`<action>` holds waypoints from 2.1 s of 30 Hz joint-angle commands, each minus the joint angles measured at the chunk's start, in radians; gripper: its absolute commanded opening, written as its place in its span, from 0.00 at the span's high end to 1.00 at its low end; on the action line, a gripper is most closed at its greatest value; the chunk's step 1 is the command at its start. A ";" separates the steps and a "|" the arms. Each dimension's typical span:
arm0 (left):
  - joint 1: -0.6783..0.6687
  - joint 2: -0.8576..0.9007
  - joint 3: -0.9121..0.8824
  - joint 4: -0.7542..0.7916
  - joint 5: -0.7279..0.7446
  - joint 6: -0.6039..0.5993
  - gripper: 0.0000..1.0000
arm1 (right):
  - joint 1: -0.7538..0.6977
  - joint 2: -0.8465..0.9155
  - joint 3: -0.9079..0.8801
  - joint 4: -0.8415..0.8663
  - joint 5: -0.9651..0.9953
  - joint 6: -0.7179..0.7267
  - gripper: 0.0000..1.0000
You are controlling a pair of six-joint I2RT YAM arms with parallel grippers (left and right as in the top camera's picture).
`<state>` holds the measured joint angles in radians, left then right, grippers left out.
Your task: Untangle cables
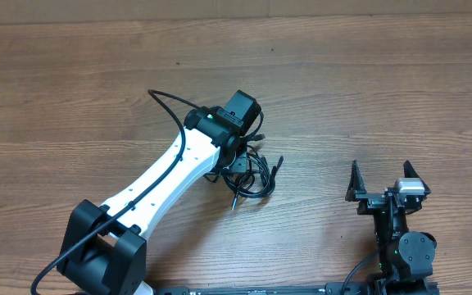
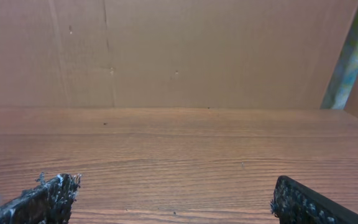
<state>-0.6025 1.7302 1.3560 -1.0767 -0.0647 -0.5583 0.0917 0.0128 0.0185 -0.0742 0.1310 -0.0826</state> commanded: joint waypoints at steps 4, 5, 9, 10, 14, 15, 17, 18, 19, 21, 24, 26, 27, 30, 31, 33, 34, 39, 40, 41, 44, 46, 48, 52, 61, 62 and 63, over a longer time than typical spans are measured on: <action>0.000 -0.014 0.028 -0.004 0.014 0.360 0.96 | 0.002 -0.009 -0.010 0.004 0.006 -0.005 0.00; 0.000 -0.014 0.028 -0.004 0.014 0.393 0.96 | 0.002 -0.009 -0.010 0.004 0.006 -0.005 0.00; 0.000 -0.014 0.028 -0.004 0.014 0.473 0.96 | 0.002 -0.009 -0.010 0.004 0.006 -0.005 0.00; 0.000 -0.014 0.028 -0.004 0.014 0.491 0.96 | 0.002 -0.009 -0.010 0.004 0.006 -0.005 0.00; 0.000 -0.014 0.028 -0.003 0.014 0.549 0.96 | 0.002 -0.009 -0.010 0.004 -0.003 -0.002 0.00; 0.000 -0.014 0.028 0.000 0.014 0.563 0.96 | 0.002 -0.009 -0.010 0.004 -0.005 0.001 0.00; 0.000 -0.014 0.028 0.006 0.016 0.585 0.96 | 0.002 -0.009 -0.010 0.004 -0.005 0.003 0.00; 0.000 -0.014 0.028 0.010 0.019 0.592 0.96 | 0.002 -0.009 -0.010 0.004 -0.016 0.008 0.00; 0.000 -0.014 0.028 0.016 0.030 0.603 0.96 | 0.002 -0.009 -0.010 0.014 -0.050 0.011 0.00; 0.000 -0.014 0.028 0.028 0.060 0.620 0.96 | 0.002 -0.009 -0.010 0.066 -0.194 0.105 0.00; 0.000 -0.014 0.028 0.050 0.097 0.631 0.96 | 0.002 -0.009 -0.010 0.084 -0.388 0.263 0.00; 0.000 -0.014 0.028 0.072 0.124 0.634 0.96 | 0.002 -0.009 -0.010 0.056 -0.497 0.407 0.00; 0.000 -0.014 0.028 0.085 0.137 0.634 0.96 | 0.002 -0.009 -0.010 0.041 -0.543 0.482 0.00; 0.000 -0.014 0.028 0.106 0.148 0.634 0.96 | 0.002 -0.009 -0.007 0.042 -0.698 0.658 0.00; 0.000 -0.014 0.028 0.109 0.150 0.634 0.96 | 0.002 -0.009 0.001 0.043 -0.745 0.706 0.00; 0.000 -0.014 0.028 0.109 0.164 0.634 0.96 | 0.002 -0.009 0.034 0.043 -0.834 0.785 0.00; 0.000 -0.014 0.028 0.109 0.174 0.634 0.96 | 0.002 -0.009 0.048 0.042 -0.861 0.793 0.00; 0.000 -0.014 0.028 0.118 0.275 0.692 0.96 | 0.002 -0.006 0.166 0.013 -0.956 0.789 0.00; 0.000 -0.014 0.028 0.118 0.281 0.693 0.96 | 0.002 -0.003 0.182 -0.002 -0.956 0.787 0.00; 0.000 -0.014 0.028 0.117 0.283 0.693 0.96 | 0.002 0.002 0.204 -0.023 -0.956 0.780 0.00; 0.000 -0.014 0.028 0.112 0.289 0.693 0.96 | 0.002 0.029 0.259 -0.104 -0.956 0.734 0.00; 0.000 -0.014 0.028 0.109 0.303 0.693 0.96 | 0.002 0.061 0.298 -0.166 -0.956 0.700 0.00; 0.000 -0.014 0.028 0.106 0.302 0.693 0.96 | 0.002 0.107 0.340 -0.237 -0.956 0.648 0.00; 0.000 -0.014 0.028 0.106 0.301 0.695 0.94 | 0.002 0.240 0.427 -0.357 -0.955 0.533 0.00; 0.000 -0.014 0.028 0.106 0.296 0.716 0.01 | 0.002 0.636 0.621 -0.528 -0.921 0.269 0.00; 0.000 -0.014 0.028 0.106 0.291 0.705 0.00 | 0.002 0.669 0.637 -0.537 -0.915 0.253 0.00; 0.000 -0.014 0.028 0.106 0.285 0.680 0.01 | 0.003 0.723 0.658 -0.548 -0.907 0.227 0.00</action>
<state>-0.6025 1.7302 1.3571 -0.9722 0.2169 0.1432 0.0921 0.6380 0.6098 -0.6071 -0.8021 0.2733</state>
